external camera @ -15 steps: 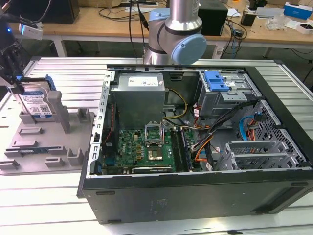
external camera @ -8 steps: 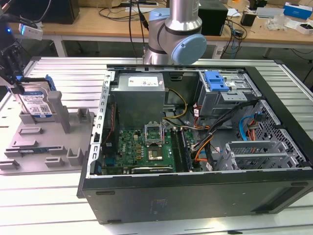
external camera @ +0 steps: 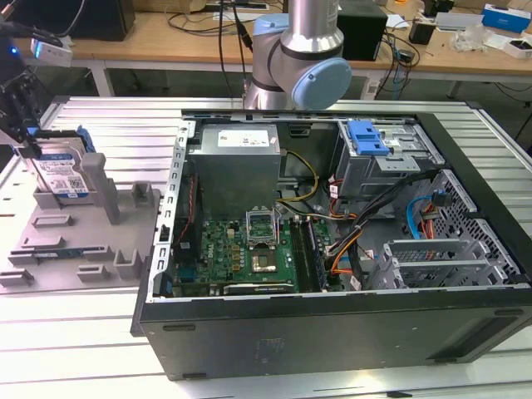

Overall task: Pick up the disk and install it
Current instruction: 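Pick up the disk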

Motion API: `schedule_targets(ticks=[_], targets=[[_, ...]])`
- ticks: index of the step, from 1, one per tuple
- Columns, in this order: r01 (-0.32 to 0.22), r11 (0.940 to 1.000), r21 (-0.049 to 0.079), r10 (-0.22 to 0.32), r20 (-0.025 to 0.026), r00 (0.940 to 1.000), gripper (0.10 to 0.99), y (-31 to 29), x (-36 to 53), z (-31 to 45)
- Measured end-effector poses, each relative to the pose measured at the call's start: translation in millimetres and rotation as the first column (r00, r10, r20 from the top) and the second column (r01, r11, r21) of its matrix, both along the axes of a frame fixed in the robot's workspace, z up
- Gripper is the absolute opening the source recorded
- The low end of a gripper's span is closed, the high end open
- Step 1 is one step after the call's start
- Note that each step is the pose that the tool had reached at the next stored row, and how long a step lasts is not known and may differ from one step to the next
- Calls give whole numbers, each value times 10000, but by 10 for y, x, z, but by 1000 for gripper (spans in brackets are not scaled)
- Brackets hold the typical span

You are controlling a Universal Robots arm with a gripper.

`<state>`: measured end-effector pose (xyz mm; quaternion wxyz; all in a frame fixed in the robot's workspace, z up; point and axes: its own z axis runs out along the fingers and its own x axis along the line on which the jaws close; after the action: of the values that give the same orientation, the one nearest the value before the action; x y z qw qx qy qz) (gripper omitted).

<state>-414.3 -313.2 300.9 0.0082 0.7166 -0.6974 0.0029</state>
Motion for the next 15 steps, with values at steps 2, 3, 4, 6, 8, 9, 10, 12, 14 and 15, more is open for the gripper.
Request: schedule_targets(ticks=[2,3,4,6,8,9,10,12,14,15], targets=[[0,10000,47,0,0,10000,369,-4,0,11],[1,10000,59,-1,-2,10000,369,-7,-1,18],[1,10000,64,-1,-1,10000,369,-9,-1,24],[0,10000,74,0,-3,10000,369,-16,-1,46],[0,10000,93,0,-1,10000,369,-21,0,89],[0,10000,99,0,-1,10000,369,-22,-1,109],[1,9999,106,-1,-1,10000,369,-24,-1,136],[0,9999,117,0,-1,10000,369,-26,0,208],[1,9999,125,-1,-2,10000,369,-27,-1,281],[1,9999,128,-1,-1,10000,369,-27,0,364]])
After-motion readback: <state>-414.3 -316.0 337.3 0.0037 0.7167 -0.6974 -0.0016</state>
